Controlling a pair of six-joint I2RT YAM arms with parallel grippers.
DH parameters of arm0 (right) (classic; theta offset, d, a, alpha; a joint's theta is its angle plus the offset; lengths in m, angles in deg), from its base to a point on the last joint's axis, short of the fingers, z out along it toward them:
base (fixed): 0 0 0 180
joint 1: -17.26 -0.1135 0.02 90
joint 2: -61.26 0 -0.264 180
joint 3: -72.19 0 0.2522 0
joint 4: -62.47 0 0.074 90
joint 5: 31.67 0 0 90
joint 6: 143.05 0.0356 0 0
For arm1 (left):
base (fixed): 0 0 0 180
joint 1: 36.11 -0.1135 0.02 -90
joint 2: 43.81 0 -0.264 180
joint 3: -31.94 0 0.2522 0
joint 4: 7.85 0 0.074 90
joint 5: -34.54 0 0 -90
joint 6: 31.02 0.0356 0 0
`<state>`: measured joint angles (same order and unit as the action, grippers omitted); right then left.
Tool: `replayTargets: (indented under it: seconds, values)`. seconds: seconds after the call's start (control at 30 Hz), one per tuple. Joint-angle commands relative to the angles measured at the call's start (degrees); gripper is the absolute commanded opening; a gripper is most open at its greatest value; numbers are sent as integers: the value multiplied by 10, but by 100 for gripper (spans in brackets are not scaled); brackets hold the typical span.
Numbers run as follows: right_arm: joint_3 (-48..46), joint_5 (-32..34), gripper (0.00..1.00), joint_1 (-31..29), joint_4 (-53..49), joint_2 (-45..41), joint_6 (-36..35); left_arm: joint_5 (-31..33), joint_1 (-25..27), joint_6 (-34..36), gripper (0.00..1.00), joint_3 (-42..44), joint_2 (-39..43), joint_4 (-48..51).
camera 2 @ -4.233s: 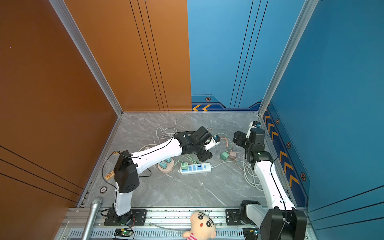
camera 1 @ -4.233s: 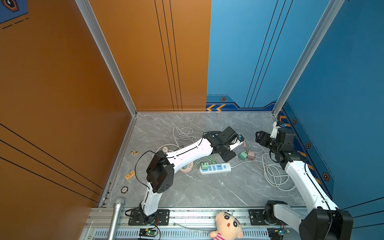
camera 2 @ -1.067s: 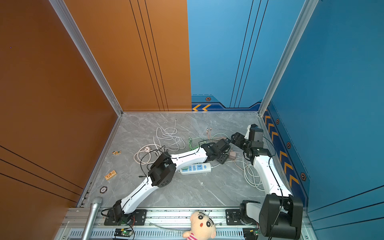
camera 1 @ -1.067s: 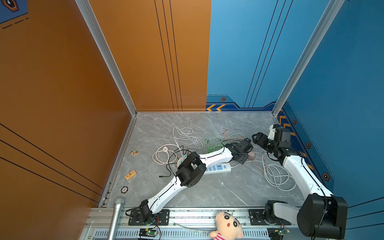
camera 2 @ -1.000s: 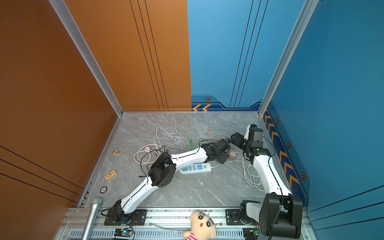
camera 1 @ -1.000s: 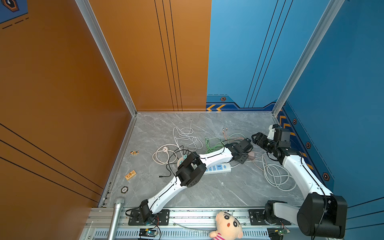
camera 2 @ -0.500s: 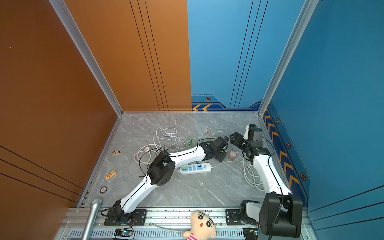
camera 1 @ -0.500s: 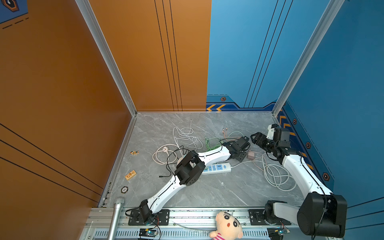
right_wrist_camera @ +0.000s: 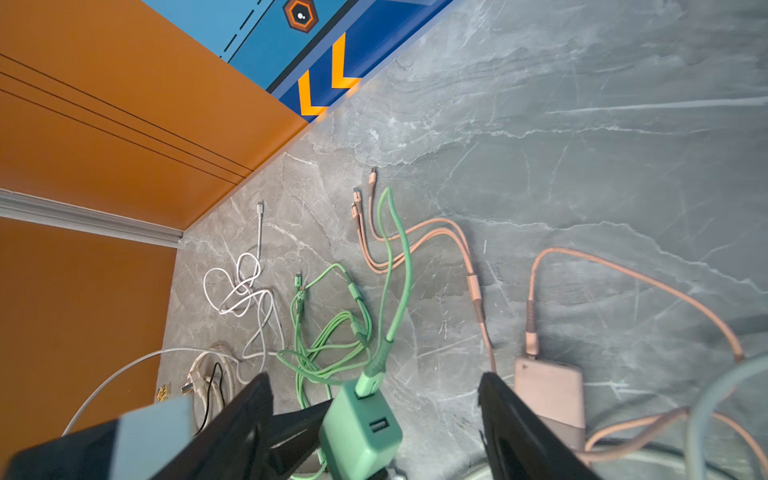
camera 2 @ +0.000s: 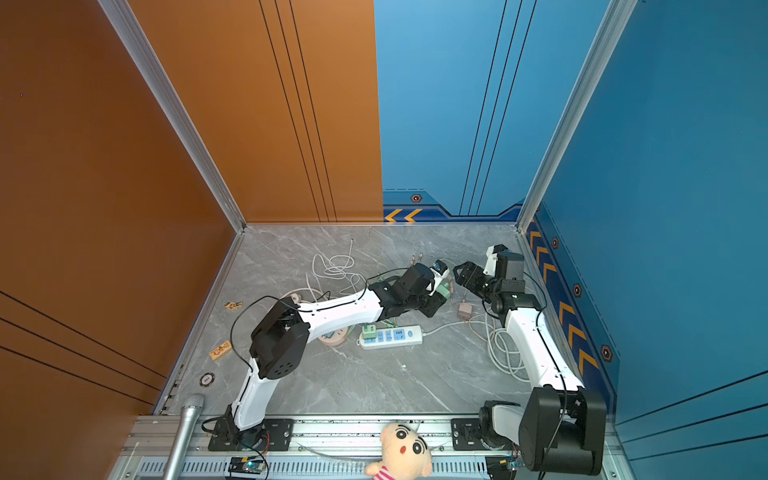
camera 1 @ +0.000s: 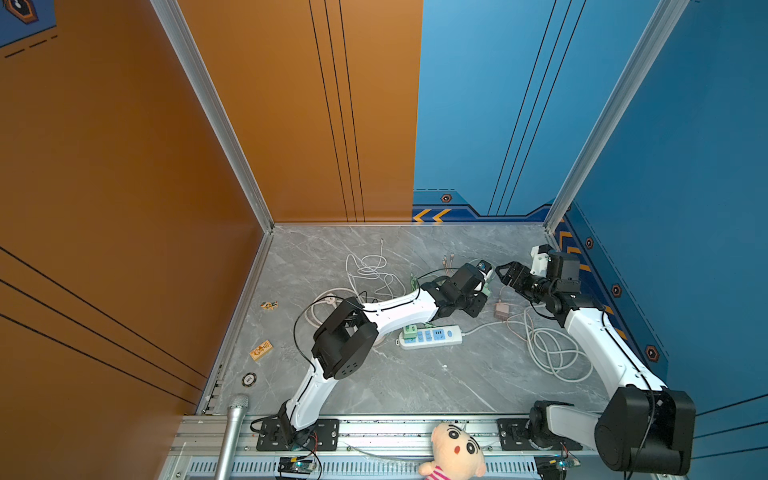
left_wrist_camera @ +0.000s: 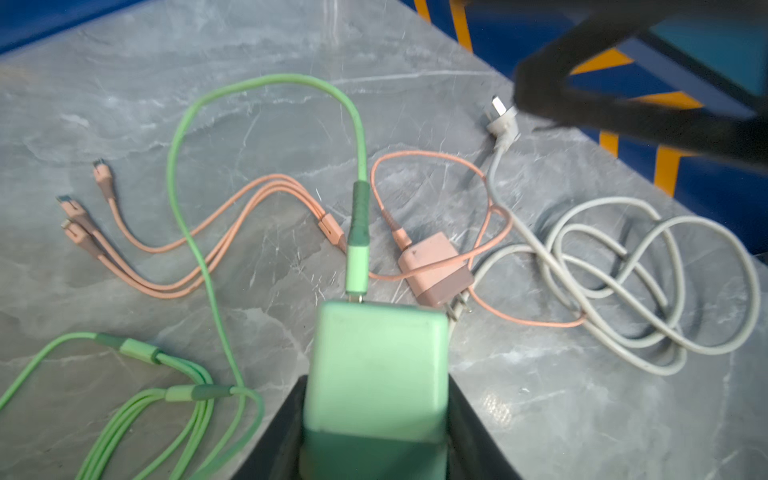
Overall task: Insert the plug
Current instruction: 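Lift the green charger toward the right gripper while the right gripper approaches, then close the right gripper on the green charger held by the left gripper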
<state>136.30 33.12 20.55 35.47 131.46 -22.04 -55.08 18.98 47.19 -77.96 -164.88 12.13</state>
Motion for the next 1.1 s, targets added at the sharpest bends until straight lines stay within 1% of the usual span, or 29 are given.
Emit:
replayTargets:
  seconds: [0.0, 0.13, 0.27, 0.47, 0.63, 0.9, 1.07]
  values:
    - [18, -28, 79, -12, 10, 5, 5, -8, -11, 13, 38, 36, 33, -46]
    - [27, -45, 78, -30, 11, 14, 2, 13, -14, 14, 38, 76, 63, -58]
    - [38, -75, 78, -46, 10, 35, -2, 18, -22, 5, 38, 133, 93, -100]
    - [56, -107, 76, -76, 5, 71, -11, 37, -24, 14, 38, 158, 117, -108]
    - [66, -107, 75, -94, -13, 85, -24, 50, -30, 17, 38, 187, 143, -129]
    - [77, -125, 73, -105, -38, 104, -42, 52, -44, 34, 38, 234, 187, -137]
    - [90, -146, 73, -126, -38, 122, -45, 51, -49, 37, 38, 245, 197, -140]
